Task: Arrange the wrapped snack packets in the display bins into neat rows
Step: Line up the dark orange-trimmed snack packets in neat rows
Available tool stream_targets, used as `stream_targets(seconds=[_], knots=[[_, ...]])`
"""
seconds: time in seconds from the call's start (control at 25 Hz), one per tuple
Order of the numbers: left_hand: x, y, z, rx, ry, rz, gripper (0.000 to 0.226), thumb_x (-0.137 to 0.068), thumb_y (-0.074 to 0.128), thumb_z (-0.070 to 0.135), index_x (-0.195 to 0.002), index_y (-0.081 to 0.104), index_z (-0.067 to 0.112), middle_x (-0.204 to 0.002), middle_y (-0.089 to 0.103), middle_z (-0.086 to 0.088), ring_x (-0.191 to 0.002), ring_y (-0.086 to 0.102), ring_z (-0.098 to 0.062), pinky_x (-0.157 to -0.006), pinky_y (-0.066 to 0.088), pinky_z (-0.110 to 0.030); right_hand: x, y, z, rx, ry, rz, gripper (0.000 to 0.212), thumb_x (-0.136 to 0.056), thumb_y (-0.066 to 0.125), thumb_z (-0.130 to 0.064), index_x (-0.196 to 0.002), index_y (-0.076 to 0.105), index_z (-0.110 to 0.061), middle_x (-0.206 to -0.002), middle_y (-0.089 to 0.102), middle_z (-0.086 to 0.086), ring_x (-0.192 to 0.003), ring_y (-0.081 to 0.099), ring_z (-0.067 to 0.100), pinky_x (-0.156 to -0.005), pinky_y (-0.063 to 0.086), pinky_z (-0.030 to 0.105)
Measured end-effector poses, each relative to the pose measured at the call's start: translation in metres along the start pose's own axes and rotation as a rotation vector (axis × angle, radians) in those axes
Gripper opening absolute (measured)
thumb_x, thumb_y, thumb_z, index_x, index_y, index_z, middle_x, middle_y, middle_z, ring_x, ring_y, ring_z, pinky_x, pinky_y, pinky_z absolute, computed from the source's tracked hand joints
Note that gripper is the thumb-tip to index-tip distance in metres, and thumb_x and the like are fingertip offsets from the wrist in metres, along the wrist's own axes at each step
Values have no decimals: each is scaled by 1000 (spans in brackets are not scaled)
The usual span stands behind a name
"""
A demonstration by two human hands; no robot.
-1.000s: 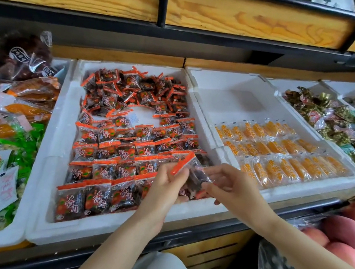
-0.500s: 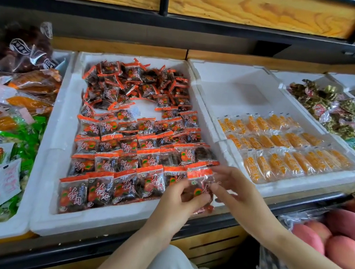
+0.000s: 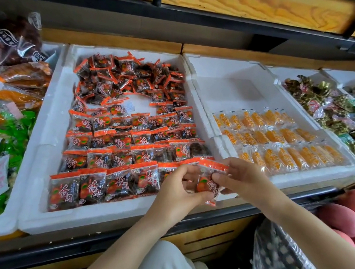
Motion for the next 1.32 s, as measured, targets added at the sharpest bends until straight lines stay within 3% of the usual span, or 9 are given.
stream_targets(seconds=[0.08,0.16,0.24,0.36,0.52,0.72,0.96,1.12,1.32], knots=[[-3,-1,4,-144,97,6,44,-79,76,19,-113,49,27,-108,60,12,-96,59,3,-83,47,-10,-10,-11,-2,217,-62,113,7,-85,64,-13,-82,62,-19,-79,68,-1,-72,66,12,-63,55,19],[-6,-4,2,-565,272,18,43,-92,61,28,-131,43,24,-128,49,12,-116,45,4,-95,32,-4,-23,-26,-3,434,-131,283,7,-88,62,-15,-83,59,-19,-77,64,-7,-69,63,4,-60,51,10],[-13,-7,-8,-960,414,-16,48,-100,41,37,-144,35,20,-148,36,5,-138,28,-10,-112,18,-19,-37,-34,-4,547,-180,352,6,-90,60,-14,-87,58,-19,-75,60,-9,-68,58,1,-59,46,9],[-24,-8,-20,-1232,377,-169,60,-100,10,51,-150,25,22,-159,16,2,-148,5,-22,-118,2,-36,-59,-27,5,722,-192,204,5,-93,56,-17,-88,55,-20,-74,56,-11,-66,53,1,-59,39,15],[-35,-9,-21,-1329,342,-326,67,-96,8,58,-149,29,23,-160,13,1,-148,0,-22,-118,0,-41,-76,-13,23,929,-100,42,8,-97,46,-16,-92,50,-21,-85,60,1,-72,58,18,-60,44,25],[-41,-11,-15,-1368,333,-369,60,-98,19,57,-143,39,23,-154,29,0,-142,17,-23,-112,15,-39,-75,-6,25,1042,-72,129,18,-98,42,-15,-111,55,-15,-101,51,7,-81,56,23,-82,50,38],[-31,-25,-16,-1357,314,-357,57,-99,18,55,-149,28,29,-158,19,3,-145,10,-20,-116,12,-38,-66,-5,25,1111,-211,63,41,-95,51,-18,-135,46,-22,-133,47,0,-119,41,18,-100,42,34],[-30,-24,-18,-1302,327,-339,54,-100,24,52,-146,34,26,-152,27,-2,-141,17,-19,-112,22,-36,-53,-3,24,1097,-156,-68,43,-95,53,-23,-137,45,-22,-142,39,-3,-121,47,18,-99,40,31],[-32,-24,-17,-1213,284,-361,53,-100,27,50,-146,36,25,-154,24,-1,-143,15,-17,-111,28,-37,-50,-4,24,949,-126,-55,50,-90,61,-17,-137,45,-23,-145,35,-3,-119,49,18,-94,39,21]])
Point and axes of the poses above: each hand's wrist, its own x-axis away from the middle knuckle, its own y-axis out of the palm, z = x × y, the point moved 1 cm from there along -x, towards the middle knuckle
